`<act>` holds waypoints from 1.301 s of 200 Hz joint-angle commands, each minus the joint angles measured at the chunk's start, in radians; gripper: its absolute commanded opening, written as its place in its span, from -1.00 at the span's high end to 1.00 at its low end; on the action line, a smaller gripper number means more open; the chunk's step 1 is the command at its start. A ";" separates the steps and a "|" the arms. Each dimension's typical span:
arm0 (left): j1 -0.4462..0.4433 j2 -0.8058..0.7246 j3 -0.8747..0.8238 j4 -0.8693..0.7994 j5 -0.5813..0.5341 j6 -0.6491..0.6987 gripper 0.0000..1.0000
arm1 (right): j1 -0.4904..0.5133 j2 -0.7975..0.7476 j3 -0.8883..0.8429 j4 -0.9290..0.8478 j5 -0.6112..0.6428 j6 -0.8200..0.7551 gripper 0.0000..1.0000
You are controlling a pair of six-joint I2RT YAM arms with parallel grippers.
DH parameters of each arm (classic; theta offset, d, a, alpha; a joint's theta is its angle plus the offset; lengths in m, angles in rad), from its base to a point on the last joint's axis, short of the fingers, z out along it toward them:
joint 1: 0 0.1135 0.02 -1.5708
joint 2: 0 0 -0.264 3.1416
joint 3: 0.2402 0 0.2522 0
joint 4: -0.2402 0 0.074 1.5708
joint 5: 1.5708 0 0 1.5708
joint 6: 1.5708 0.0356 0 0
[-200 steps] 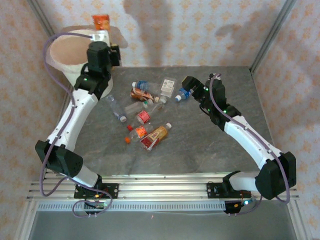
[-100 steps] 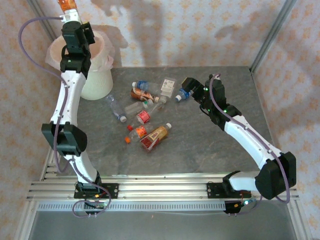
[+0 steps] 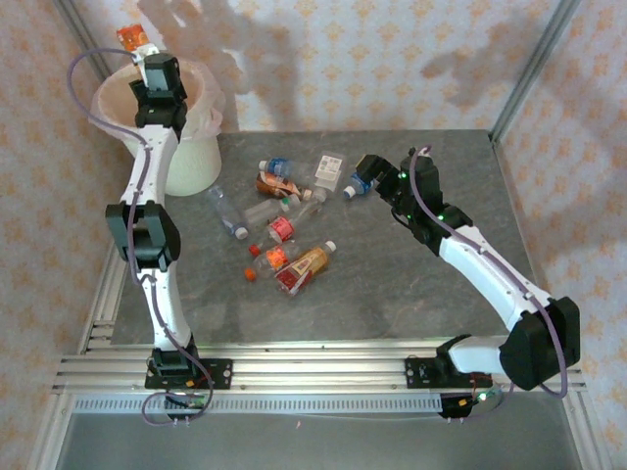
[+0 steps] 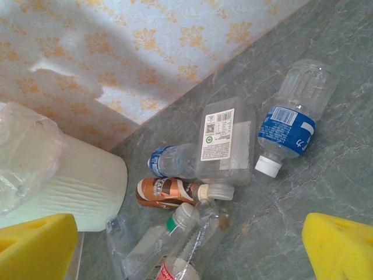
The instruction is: Put the plastic bottles in the bin
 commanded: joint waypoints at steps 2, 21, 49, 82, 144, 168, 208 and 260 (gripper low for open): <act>0.011 0.035 0.085 -0.089 -0.095 -0.059 -0.29 | -0.003 0.013 0.030 -0.011 0.012 -0.006 -0.98; 0.013 0.068 0.113 -0.132 -0.149 -0.100 -0.33 | -0.002 0.020 0.034 -0.010 0.013 -0.006 -0.98; 0.015 0.086 0.119 -0.168 -0.257 -0.158 -0.46 | -0.003 0.031 0.043 -0.012 0.007 -0.008 -0.98; 0.025 0.092 0.144 -0.219 -0.341 -0.225 -0.67 | -0.003 0.038 0.053 -0.023 0.008 -0.018 -0.98; 0.026 0.057 0.217 -0.326 -0.211 -0.328 -0.90 | -0.002 0.056 0.054 -0.023 0.026 -0.008 -0.98; 0.021 0.020 0.211 -0.321 -0.117 -0.359 -0.97 | -0.002 0.069 0.054 -0.035 0.047 0.009 -0.99; -0.006 -0.040 0.211 -0.298 -0.011 -0.355 -1.00 | -0.002 0.072 0.049 -0.055 0.089 0.006 -0.98; -0.058 -0.155 0.121 -0.253 0.207 -0.361 -1.00 | -0.002 0.088 0.060 -0.108 0.158 -0.022 -0.98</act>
